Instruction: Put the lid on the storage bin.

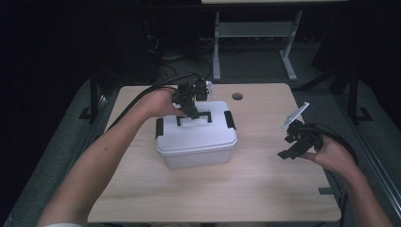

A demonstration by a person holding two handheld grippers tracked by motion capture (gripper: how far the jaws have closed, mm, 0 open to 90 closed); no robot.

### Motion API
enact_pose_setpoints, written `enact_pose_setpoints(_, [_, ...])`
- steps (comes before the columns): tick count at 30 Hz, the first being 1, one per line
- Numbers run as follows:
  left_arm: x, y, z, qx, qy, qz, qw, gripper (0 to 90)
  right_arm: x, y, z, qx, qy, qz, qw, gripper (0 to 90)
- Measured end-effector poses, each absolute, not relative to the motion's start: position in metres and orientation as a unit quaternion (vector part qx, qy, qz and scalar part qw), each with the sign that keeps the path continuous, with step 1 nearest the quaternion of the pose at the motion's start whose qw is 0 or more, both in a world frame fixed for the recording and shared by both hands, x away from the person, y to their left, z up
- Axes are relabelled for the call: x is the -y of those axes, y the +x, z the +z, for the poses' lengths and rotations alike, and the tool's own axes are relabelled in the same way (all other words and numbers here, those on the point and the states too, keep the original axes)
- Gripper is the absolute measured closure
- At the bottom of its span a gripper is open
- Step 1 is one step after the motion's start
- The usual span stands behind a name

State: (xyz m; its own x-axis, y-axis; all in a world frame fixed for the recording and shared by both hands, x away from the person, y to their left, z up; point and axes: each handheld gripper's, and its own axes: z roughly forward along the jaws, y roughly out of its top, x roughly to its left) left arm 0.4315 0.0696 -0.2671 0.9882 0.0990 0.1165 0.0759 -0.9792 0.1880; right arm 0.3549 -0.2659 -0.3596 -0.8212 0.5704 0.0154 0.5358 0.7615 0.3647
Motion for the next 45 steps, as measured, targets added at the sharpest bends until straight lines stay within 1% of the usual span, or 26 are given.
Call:
enact_pose_setpoints(1, [-0.070, 0.431, -0.267, -0.043, 0.993, 0.061, 0.094, 82.3, 0.266, 0.355, -0.360, -0.937, 0.294, 0.180, 0.048, 27.5])
enact_pose_setpoints(4, [-0.071, 0.430, -0.266, -0.048, 0.993, 0.055, 0.094, 76.2, 0.266, 0.356, -0.360, -0.938, 0.293, 0.179, 0.048, 27.5])
enact_pose_setpoints(12, [-0.076, 0.427, -0.262, -0.051, 0.992, 0.061, 0.095, 67.1, 0.261, 0.357, -0.360, -0.939, 0.291, 0.180, 0.047, 27.5])
enact_pose_setpoints(16, [-0.079, 0.426, -0.258, -0.053, 0.992, 0.062, 0.097, 65.0, 0.259, 0.357, -0.359, -0.939, 0.288, 0.180, 0.049, 27.4])
enact_pose_setpoints(20, [-0.082, 0.426, -0.255, -0.063, 0.990, 0.060, 0.107, 59.1, 0.258, 0.358, -0.360, -0.940, 0.288, 0.178, 0.046, 27.5])
enact_pose_setpoints(22, [-0.085, 0.426, -0.254, -0.067, 0.990, 0.051, 0.110, 52.8, 0.257, 0.358, -0.361, -0.940, 0.288, 0.178, 0.047, 27.5])
enact_pose_setpoints(31, [-0.097, 0.419, -0.246, -0.069, 0.988, 0.050, 0.130, 47.1, 0.252, 0.361, -0.364, -0.941, 0.287, 0.175, 0.045, 27.1])
enact_pose_setpoints(45, [-0.125, 0.413, -0.244, -0.097, 0.983, 0.055, 0.144, 45.9, 0.250, 0.364, -0.363, -0.941, 0.289, 0.171, 0.050, 26.9])
